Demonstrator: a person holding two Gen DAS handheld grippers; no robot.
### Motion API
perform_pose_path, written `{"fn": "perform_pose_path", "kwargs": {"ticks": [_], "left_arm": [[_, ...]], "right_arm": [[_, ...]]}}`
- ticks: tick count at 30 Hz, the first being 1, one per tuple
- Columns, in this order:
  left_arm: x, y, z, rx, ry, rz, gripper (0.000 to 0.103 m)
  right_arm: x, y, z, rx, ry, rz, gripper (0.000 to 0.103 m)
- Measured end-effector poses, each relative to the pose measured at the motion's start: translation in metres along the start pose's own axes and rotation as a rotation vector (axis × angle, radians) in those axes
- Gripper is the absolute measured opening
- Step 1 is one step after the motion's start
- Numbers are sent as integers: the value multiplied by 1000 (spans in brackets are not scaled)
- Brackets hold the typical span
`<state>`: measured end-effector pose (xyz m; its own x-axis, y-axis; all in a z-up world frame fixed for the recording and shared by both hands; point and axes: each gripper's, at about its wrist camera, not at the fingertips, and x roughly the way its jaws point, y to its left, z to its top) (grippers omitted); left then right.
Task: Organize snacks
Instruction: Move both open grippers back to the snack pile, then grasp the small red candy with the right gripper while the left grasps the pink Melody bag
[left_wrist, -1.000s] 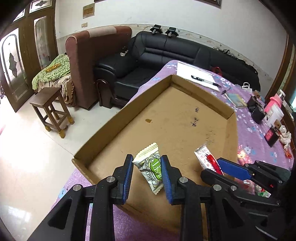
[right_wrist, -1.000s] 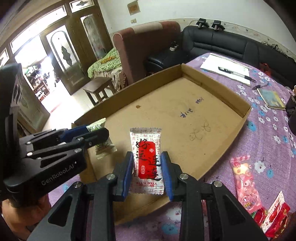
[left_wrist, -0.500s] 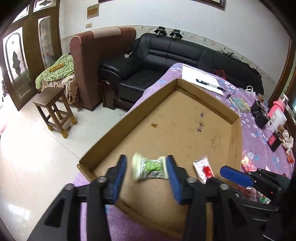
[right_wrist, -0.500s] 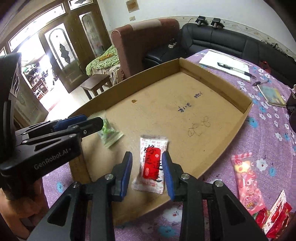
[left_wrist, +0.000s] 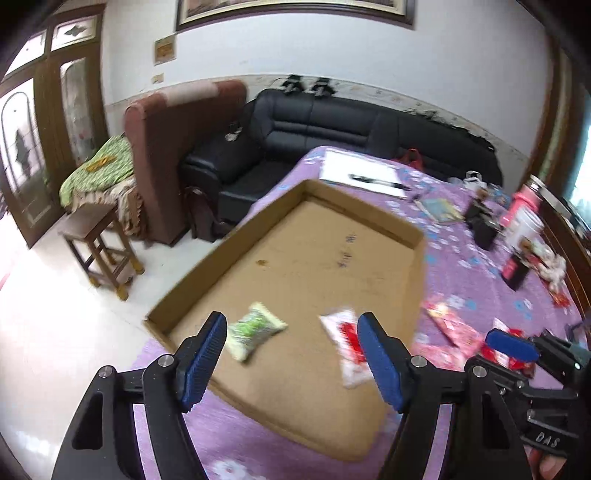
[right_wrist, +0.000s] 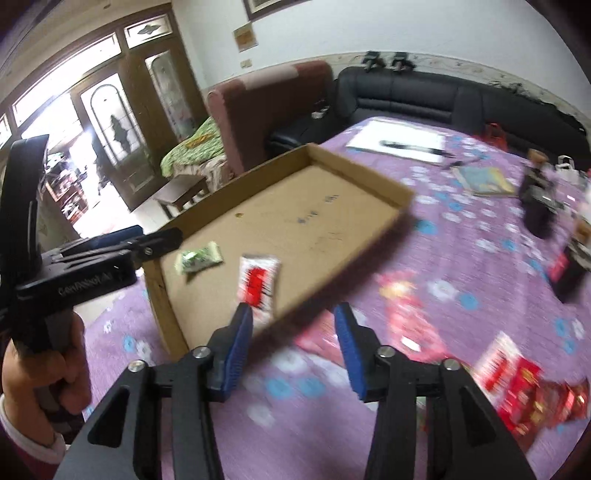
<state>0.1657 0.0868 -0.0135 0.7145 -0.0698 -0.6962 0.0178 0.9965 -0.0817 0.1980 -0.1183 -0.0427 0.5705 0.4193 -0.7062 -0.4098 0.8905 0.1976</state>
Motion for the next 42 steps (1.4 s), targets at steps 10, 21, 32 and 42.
{"fn": "perform_pose_path", "kwargs": {"ticks": [10, 21, 32, 42], "left_arm": [[-13, -90, -26, 239, 2, -129, 77], [-12, -137, -50, 354, 10, -150, 77], [4, -136, -67, 354, 66, -153, 77], [34, -155, -52, 454, 122, -141, 77]], "right_arm": [[-61, -73, -55, 84, -5, -112, 49], [-90, -109, -107, 137, 7, -175, 50], [-87, -109, -138, 121, 32, -235, 50], [-77, -106, -136, 104, 48, -224, 50]]}}
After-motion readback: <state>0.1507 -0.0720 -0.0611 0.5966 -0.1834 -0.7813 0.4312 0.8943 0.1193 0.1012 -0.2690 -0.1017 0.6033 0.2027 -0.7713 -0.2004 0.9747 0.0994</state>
